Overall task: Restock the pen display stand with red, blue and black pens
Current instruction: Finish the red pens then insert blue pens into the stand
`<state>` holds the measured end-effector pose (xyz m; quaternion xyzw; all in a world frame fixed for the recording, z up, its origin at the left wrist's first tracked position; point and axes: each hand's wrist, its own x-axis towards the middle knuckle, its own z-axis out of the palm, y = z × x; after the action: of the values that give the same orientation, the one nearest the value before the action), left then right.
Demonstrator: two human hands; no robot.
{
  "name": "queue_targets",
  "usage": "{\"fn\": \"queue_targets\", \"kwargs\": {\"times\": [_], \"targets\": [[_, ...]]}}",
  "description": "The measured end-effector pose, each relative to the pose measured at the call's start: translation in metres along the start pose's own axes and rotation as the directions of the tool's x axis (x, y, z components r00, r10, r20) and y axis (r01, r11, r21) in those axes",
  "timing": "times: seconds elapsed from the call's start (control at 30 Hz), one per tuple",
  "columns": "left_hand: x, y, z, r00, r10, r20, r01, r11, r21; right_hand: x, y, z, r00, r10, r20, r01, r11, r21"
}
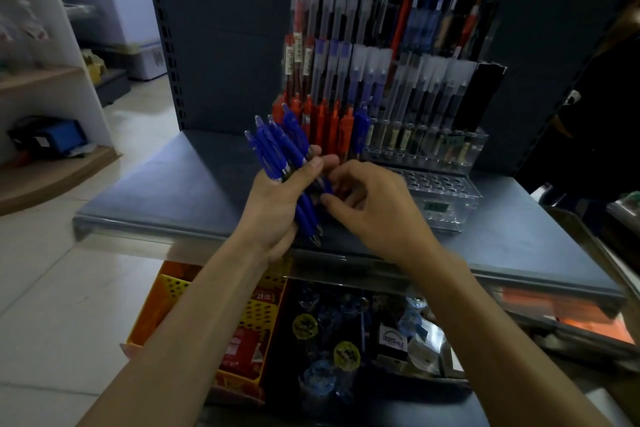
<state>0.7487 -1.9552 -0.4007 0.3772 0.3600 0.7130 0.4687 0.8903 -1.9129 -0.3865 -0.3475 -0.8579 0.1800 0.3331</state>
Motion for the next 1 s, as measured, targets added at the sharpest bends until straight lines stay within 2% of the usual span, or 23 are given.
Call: {"fn": "queue_targets", "kwargs": {"times": [0.07, 0.17, 0.3, 0.43, 0.53, 0.6, 0.67, 0.77, 0.87, 1.0], "targets": [[0.002, -0.002, 0.000, 1.000, -0.007, -0.022, 0.007, 1.000, 0.001, 0.001, 0.001, -0.004, 0.999, -0.022, 0.026, 0.023, 0.999, -0.043], [0.002, -0.003, 0.003, 0.999, 0.001, -0.041, -0.001, 1.000, 0.018, 0.001, -0.001, -0.005, 0.999, -0.023, 0.045, 0.023, 1.000, 0.006], [0.001, 0.002, 0.006, 1.000, 0.028, 0.014, -0.026, 0.994, -0.109, 0.002, 0.002, -0.008, 0.999, 0.032, -0.029, -0.027, 0.984, 0.175], [0.002, 0.002, 0.007, 0.999, 0.045, -0.027, -0.049, 0.985, -0.166, -0.001, 0.002, -0.012, 0.993, 0.029, -0.118, -0.002, 0.974, 0.229], [0.003, 0.000, 0.007, 0.994, 0.053, -0.094, -0.064, 0.991, -0.121, 0.003, 0.004, -0.019, 0.965, 0.137, -0.224, -0.057, 0.942, 0.331], [0.004, 0.002, 0.004, 0.994, 0.014, -0.105, -0.030, 0.988, -0.153, 0.009, 0.008, -0.025, 0.927, 0.229, -0.297, -0.107, 0.920, 0.376], [0.005, 0.006, 0.001, 0.996, -0.049, -0.071, 0.032, 0.975, -0.221, 0.015, 0.013, -0.030, 0.904, 0.258, -0.342, -0.163, 0.945, 0.282], [0.005, 0.010, -0.002, 0.994, -0.105, 0.021, 0.107, 0.950, -0.293, 0.022, 0.015, -0.033, 0.909, 0.292, -0.296, -0.259, 0.955, 0.149], [0.006, 0.009, -0.003, 0.991, -0.116, 0.073, 0.135, 0.926, -0.354, 0.027, 0.010, -0.031, 0.937, 0.276, -0.216, -0.277, 0.961, 0.025], [0.005, 0.006, -0.007, 0.984, -0.076, 0.160, 0.139, 0.893, -0.428, 0.033, 0.008, -0.020, 0.956, 0.238, -0.170, -0.274, 0.931, -0.242]]}}
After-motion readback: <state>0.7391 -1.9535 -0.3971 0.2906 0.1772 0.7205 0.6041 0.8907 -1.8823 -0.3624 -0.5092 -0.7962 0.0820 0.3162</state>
